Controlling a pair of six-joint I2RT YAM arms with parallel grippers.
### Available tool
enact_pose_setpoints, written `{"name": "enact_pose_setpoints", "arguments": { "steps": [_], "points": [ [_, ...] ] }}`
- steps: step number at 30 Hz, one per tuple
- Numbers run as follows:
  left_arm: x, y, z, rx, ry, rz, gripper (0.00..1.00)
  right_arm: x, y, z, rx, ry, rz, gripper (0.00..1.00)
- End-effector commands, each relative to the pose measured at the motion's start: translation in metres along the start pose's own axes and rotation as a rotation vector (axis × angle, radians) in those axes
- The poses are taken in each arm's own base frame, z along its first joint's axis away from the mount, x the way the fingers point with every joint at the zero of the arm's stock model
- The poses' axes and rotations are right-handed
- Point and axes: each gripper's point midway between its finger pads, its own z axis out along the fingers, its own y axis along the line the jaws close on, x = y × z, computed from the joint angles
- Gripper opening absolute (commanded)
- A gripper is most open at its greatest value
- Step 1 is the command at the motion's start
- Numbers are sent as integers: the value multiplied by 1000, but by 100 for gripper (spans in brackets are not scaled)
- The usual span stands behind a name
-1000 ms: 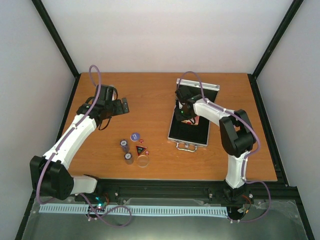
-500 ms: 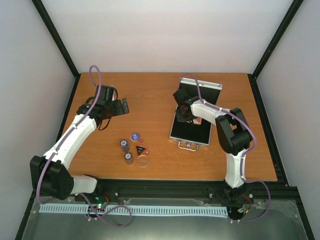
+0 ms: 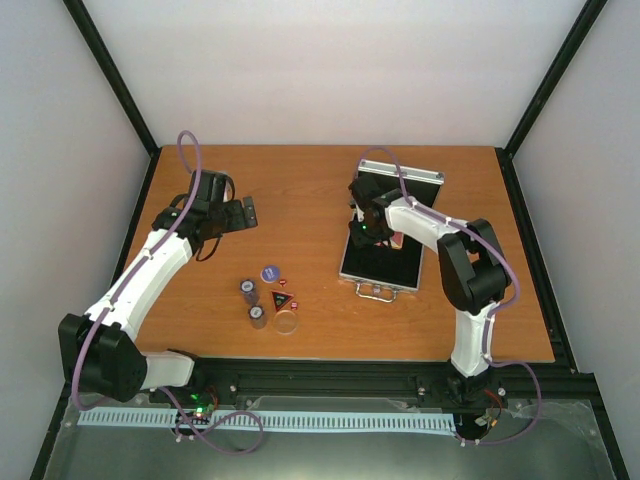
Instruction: Pack up texas hold em set
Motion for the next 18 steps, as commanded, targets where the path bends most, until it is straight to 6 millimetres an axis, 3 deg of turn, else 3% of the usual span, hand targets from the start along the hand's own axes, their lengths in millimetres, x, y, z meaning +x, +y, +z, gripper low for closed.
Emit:
{"name": "enact_pose_setpoints", "arguments": {
  "steps": [1,6,12,18],
  "points": [
    [-9,-1,-10,-1,-23,11,100,-11,16,-31,-69,-24,-52,42],
    [-9,-1,-11,2,-21,10,100,-3,28,-47,-99,-18,-91,46],
    [-8,-2,-9,2,-7,17,100,22,42,-52,-84,52,-180,51],
    [-7,-2,-6,0,3,24,100,39,70,-64,-138,86,-273,54]
  ]
}}
